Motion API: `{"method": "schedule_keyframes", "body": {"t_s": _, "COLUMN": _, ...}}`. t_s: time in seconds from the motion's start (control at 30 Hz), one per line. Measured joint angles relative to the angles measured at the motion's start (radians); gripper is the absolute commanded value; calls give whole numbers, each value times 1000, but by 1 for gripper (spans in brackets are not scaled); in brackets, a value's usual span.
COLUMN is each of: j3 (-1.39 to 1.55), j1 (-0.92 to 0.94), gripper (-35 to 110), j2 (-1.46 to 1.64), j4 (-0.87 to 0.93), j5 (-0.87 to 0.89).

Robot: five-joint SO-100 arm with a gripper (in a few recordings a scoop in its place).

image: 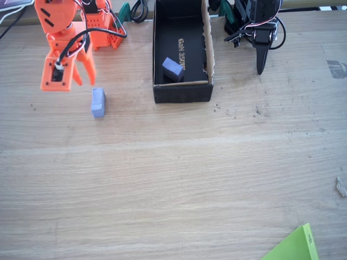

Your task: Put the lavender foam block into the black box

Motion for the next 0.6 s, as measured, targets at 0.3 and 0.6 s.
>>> {"method": "schedule_keyframes", "body": {"t_s": 0.3, "j3": -2, "j1": -3, "gripper": 28, "j2": 12, "j4": 112, "j5": 213}}
{"method": "schedule_keyframes", "body": {"t_s": 0.6, "j3": 0, "j1": -35, "gripper": 28, "j2": 31, "j4": 103, "j5": 140}}
